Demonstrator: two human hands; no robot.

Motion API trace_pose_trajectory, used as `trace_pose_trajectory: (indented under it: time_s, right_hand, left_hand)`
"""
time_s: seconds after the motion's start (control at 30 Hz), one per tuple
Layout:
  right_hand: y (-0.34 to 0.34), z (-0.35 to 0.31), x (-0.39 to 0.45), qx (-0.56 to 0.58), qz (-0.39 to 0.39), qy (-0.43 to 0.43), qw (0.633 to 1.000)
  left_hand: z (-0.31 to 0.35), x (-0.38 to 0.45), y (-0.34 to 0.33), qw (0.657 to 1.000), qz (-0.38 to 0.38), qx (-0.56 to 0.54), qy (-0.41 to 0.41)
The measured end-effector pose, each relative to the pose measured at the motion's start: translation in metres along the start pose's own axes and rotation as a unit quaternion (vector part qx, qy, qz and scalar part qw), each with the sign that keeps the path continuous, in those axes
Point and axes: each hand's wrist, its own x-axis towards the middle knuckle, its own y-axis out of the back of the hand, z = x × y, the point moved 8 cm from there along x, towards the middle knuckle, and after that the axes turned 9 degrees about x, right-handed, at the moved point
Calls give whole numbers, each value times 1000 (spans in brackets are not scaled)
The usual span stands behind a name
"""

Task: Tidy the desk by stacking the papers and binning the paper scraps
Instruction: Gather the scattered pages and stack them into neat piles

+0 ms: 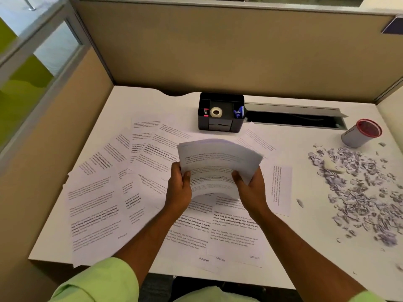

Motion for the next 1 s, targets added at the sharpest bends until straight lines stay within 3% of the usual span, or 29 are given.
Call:
trace_pose_trajectory:
  time_s: [0.13, 0.27, 0.37, 0.43, 0.53, 0.63, 0.77, 1.0]
  right_hand:
    - [5, 17, 5, -88, -27, -33, 995]
    - [12, -2, 19, -96, -35, -6, 995]
    - [12, -9, 28, -36, -55, -38, 997]
    - [8, -10, 33, 2, -88, -71, 994]
    - [4, -2, 40, -10, -116, -112, 987]
    - [17, 22, 44, -15, -96, -151, 984]
    - [66, 68, 41, -166, -44, -171, 970]
    - [124, 87, 72, -412, -2, -159, 897]
  left_hand:
    - [-12, 2, -6, 996, -39, 60, 44]
    - [0, 14, 6, 995, -12, 82, 47]
    - [-4, 18, 4, 993, -75, -59, 67]
    - [-8, 16, 3, 987, -99, -98, 79]
    - [-11, 11, 11, 995, -34, -45, 86]
    - [-23, 5, 16, 995, 17, 21, 91]
    - [-77, -10, 27, 981, 32, 86, 169]
    - [-118, -10, 47, 955, 9, 178, 238]
